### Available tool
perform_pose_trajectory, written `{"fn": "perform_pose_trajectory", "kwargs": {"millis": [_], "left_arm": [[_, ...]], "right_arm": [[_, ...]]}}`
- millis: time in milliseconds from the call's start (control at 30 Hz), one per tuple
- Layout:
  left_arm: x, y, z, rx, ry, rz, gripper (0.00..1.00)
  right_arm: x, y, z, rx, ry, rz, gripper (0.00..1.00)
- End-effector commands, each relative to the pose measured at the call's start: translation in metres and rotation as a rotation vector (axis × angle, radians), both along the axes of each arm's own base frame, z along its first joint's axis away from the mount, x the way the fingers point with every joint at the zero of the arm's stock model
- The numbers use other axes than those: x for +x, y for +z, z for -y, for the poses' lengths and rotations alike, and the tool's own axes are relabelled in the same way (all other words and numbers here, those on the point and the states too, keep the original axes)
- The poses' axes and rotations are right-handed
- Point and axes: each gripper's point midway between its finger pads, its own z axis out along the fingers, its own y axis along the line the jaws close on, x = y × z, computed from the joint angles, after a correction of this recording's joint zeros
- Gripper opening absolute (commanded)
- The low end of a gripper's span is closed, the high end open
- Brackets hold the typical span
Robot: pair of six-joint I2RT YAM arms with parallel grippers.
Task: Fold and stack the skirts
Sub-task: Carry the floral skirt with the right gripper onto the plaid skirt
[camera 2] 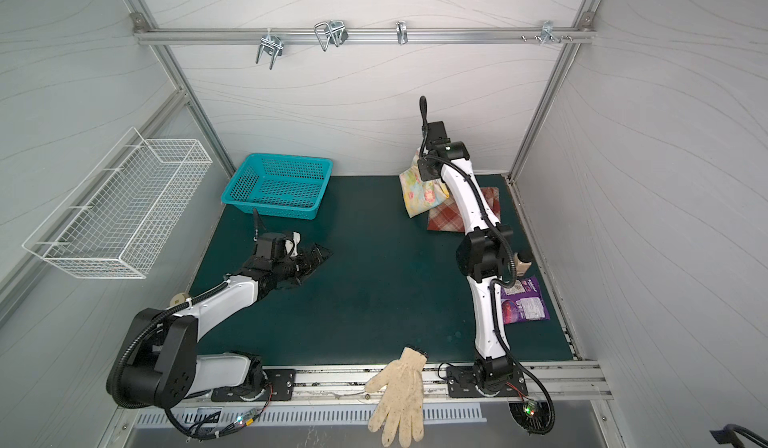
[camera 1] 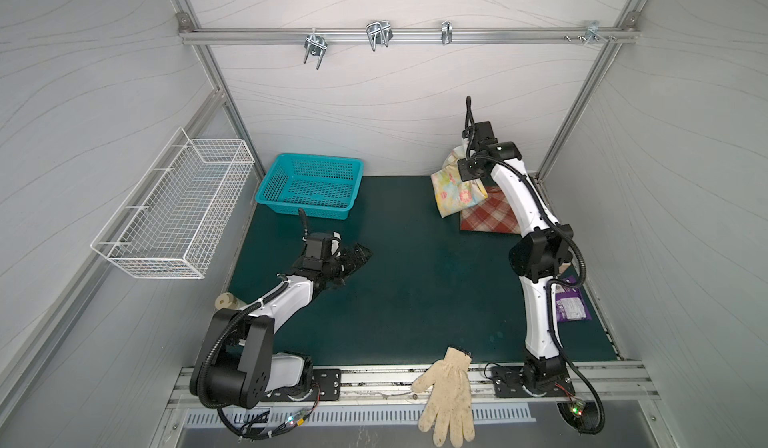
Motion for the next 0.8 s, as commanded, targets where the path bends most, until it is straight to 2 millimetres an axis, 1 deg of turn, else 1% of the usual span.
{"fn": "perform_pose_trajectory", "kwargs": {"millis": [0,133,333,467,767], "left_arm": [[0.021,0.026,0.005,-0.038,-0.005,0.084,0.98],[0.021,0.024,0.006,-0.036,-0.007,0.082,0.98],[0.021,0.021,0.004,-0.020,-0.005,0.074,0.98],[0.021,0.020,0.003,-0.015,-0.004,0.070,0.97],[0.022,0.019,0.003,-0.008,-0.004,0.059,0.97]], "right_arm": [[-0.014,-0.011,0.045,0.028,-0.084,-0.079,0.00],[-0.015,-0.034,0.083,0.078,-0.172,-0.134,0.00],[-0.009,-0.061,0.124,0.129,-0.267,-0.189,0.00],[-0.006,-0.072,0.140,0.158,-0.296,-0.205,0.00],[-0.012,-0.128,0.166,0.141,-0.359,-0.317,0.00]]}}
